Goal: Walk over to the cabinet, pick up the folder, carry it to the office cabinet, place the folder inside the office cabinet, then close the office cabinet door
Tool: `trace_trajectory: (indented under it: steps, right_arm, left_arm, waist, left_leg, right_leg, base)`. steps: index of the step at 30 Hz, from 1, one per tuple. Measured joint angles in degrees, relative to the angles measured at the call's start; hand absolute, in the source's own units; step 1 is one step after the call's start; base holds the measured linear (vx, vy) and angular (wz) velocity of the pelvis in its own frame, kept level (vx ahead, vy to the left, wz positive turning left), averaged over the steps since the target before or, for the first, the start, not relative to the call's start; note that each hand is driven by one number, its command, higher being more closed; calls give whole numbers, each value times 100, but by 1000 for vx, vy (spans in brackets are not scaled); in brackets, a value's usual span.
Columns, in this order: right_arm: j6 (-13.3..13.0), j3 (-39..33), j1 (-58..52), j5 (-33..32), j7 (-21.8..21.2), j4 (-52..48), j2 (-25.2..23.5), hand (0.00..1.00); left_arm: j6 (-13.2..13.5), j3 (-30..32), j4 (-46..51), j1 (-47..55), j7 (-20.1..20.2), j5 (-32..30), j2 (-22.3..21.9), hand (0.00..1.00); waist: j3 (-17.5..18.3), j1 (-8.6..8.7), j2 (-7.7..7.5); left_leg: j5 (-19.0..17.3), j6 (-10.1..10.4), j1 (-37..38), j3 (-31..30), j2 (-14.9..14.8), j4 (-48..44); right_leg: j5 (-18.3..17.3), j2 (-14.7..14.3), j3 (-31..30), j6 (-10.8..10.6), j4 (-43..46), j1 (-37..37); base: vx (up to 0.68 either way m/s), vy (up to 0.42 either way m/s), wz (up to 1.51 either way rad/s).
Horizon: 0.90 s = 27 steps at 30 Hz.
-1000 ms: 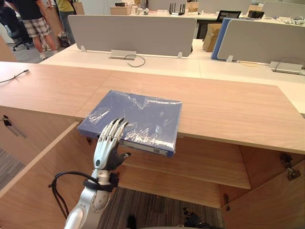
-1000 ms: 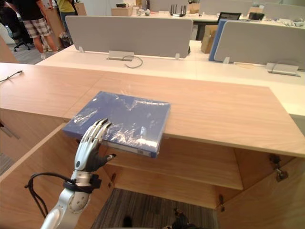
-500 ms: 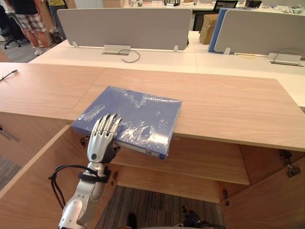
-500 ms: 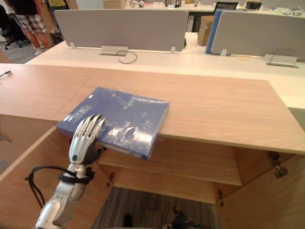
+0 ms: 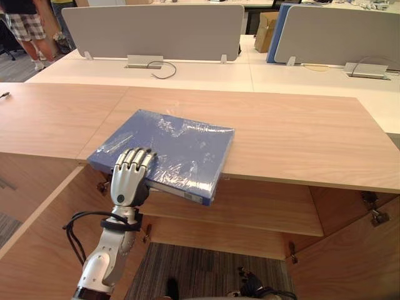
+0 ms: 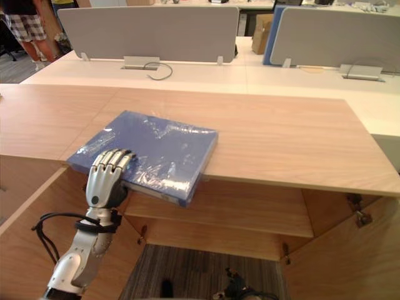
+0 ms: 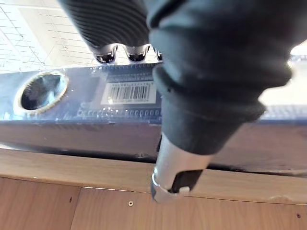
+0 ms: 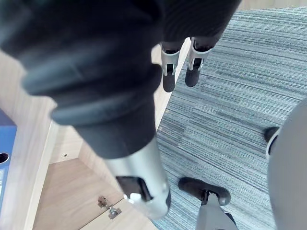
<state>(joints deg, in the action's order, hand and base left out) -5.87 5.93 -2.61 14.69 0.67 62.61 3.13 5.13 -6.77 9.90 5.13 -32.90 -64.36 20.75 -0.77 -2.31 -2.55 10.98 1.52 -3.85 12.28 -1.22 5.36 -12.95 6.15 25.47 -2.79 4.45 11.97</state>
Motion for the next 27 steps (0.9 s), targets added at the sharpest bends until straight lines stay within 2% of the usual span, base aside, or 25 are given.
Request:
trace_trajectory:
  steps: [4, 8, 12, 15, 19, 22, 23, 24, 25, 26, 27]
  right_arm:
    - [0, 40, 15, 0, 8, 14, 58, 0]
    - [0, 41, 19, -2, 21, 15, 96, 0]
    - [1, 38, 22, -7, 77, 73, 107, 0]
    - [5, 31, 39, -62, 80, 156, 111, 0]
    - [14, -27, 45, -370, 100, 219, 106, 0]
    - [16, -206, -43, -753, 121, 217, 98, 0]
    - [90, -301, 21, -1087, 169, 238, 12, 0]
    - [183, -325, 200, -1420, 235, 217, -80, 0]
    - [197, -347, 289, -1643, 335, 148, -153, 0]
    - [157, -502, 367, -2106, 558, -71, -340, 0]
    - [79, -585, 424, -2350, 597, -175, -419, 0]
  left_arm:
    - [44, 0, 3, -148, -263, 33, 59, 100]
    - [76, -30, 111, -246, -363, 198, 83, 100]
    - [165, -238, 661, -59, -178, 511, -109, 100]
    - [464, -550, 1160, 157, -35, 1037, -381, 100]
    - [573, -654, 1480, 297, 144, 1703, -683, 100]
    - [702, -660, 1842, 429, 567, 2864, -881, 100]
    - [838, -700, 1986, 518, 802, 3781, -937, 100]
    - [1037, -788, 2085, 510, 1131, 4962, -969, 100]
    - [1129, -801, 2163, 534, 1344, 5569, -989, 100]
    - [1286, -776, 2295, 577, 1763, 6790, -1079, 100]
    - [1361, -741, 2350, 606, 1990, 7498, -1150, 100]
  waist:
    - [-2, -2, 2]
    - [-2, 10, 2]
    - [-8, 15, 6]
    - [-8, 11, 9]
    - [-4, 20, 15]
    - [66, 19, 24]
    - [126, -24, 48]
    - [129, -72, 59]
    - [132, -93, 62]
    - [156, -113, 87]
    - [174, -134, 122]
  left_leg:
    - [-4, 6, 11, 18, -2, 0]
    - [-4, 6, 15, 18, -3, 0]
    - [-7, 7, 6, 13, 2, 0]
    - [2, 10, -25, 46, -5, -3]
    - [9, 6, -38, 108, -6, -7]
    - [21, -1, -107, 139, -19, -26]
    - [44, -21, -180, 121, -5, -31]
    - [80, -32, -207, 79, -20, -33]
    - [81, -32, -202, 78, -35, -34]
    - [80, -32, -191, 75, -89, -35]
    - [80, -31, -192, 73, -107, -37]
  right_leg:
    - [1, 2, -28, 1, 2, -2]
    - [1, 4, -30, 2, 8, -3]
    - [5, 11, -37, 9, 17, -16]
    - [31, 8, -105, 52, 17, -68]
    - [41, 7, -251, 68, 17, -123]
    - [42, 0, -305, 70, 34, -216]
    - [54, -36, -323, 57, 48, -279]
    - [83, -44, -319, 33, 52, -300]
    - [92, -48, -319, 31, 65, -316]
    - [139, -43, -323, 49, 105, -339]
    - [192, -72, -326, 77, 109, -348]
  base:
    - [0, 0, 0]
    - [0, 0, 0]
    - [0, 0, 0]
    - [4, 3, -5]
    - [6, 6, -12]
    - [3, -4, -5]
    - [32, -21, -2]
    - [0, 0, 0]
    - [0, 0, 0]
    - [-32, 11, -3]
    - [-30, 24, -2]
